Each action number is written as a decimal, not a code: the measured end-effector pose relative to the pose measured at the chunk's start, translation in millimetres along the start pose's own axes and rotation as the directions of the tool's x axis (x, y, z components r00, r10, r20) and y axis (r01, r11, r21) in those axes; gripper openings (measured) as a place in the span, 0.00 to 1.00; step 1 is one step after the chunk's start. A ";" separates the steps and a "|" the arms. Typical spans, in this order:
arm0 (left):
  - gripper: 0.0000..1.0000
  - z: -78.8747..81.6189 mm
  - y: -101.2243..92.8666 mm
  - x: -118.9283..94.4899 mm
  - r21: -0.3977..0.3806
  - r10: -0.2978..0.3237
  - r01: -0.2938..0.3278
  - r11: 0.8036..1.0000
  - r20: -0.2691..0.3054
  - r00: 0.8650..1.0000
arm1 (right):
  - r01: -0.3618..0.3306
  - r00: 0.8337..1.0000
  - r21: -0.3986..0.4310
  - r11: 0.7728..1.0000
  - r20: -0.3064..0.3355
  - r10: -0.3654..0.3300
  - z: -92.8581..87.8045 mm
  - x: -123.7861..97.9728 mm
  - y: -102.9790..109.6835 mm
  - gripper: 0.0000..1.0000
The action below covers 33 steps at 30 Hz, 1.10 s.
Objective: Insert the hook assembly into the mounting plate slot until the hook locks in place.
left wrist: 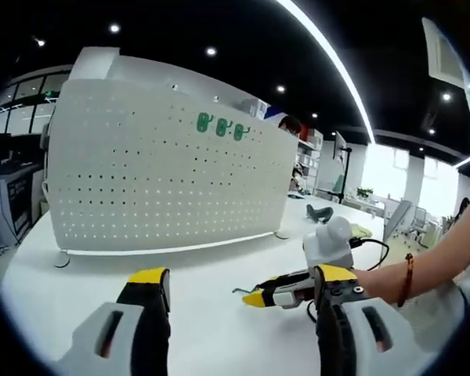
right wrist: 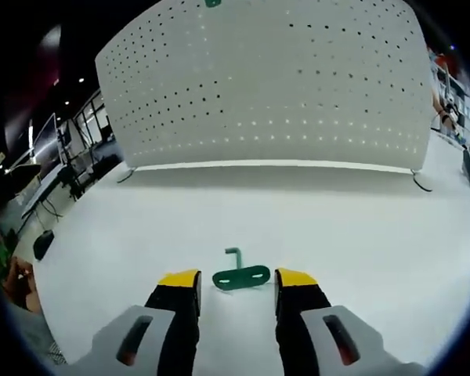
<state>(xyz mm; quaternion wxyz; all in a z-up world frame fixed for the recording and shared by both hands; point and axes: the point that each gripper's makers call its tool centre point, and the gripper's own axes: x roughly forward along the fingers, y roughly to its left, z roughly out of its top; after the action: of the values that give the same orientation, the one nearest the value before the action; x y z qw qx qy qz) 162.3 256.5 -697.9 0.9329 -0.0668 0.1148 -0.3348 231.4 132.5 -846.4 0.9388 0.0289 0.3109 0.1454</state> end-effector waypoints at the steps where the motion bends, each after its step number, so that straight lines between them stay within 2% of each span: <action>1: 0.77 -0.8 0.5 0.2 -0.003 0.001 -0.001 1.000 0.001 1.000 | 0.001 1.000 0.000 1.000 -0.002 -0.001 -0.5 0.2 -0.6 0.35; 4: 0.76 -3.0 0.5 0.3 -0.007 0.000 0.000 1.000 -0.005 1.000 | 0.005 1.000 -0.008 1.000 -0.002 -0.005 -0.8 0.6 -1.6 0.32; 17: 0.74 -5.8 4.4 -1.2 -0.019 0.013 -0.013 1.000 -0.008 1.000 | 0.010 1.000 -0.071 0.997 -0.002 -0.010 0.7 2.3 -1.3 0.30; 23: 0.74 -3.1 4.2 -1.8 -0.020 0.013 -0.013 1.000 0.000 1.000 | -0.021 1.000 -0.057 0.998 0.015 0.022 4.0 -2.6 2.4 0.29; 26: 0.74 -0.9 3.1 -1.4 -0.026 0.009 -0.009 1.000 0.008 1.000 | -0.037 0.999 0.000 0.999 0.037 0.037 6.9 -5.6 2.5 0.29; 28: 0.73 0.2 1.5 -0.9 -0.024 0.004 -0.004 1.000 0.010 1.000 | -0.039 0.998 -0.011 0.999 0.043 0.040 8.2 -9.1 2.6 0.28; 33: 0.73 1.1 -3.2 -2.5 -0.013 -0.006 0.006 1.000 0.007 1.000 | -0.071 0.995 0.048 0.996 0.072 0.067 14.2 -16.6 4.4 0.28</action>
<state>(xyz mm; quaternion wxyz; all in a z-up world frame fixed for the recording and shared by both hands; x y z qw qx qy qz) 158.7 255.6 -695.8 0.9318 -0.0745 0.1136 -0.3365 226.0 132.4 -824.7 0.9425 0.0682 0.2802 0.1687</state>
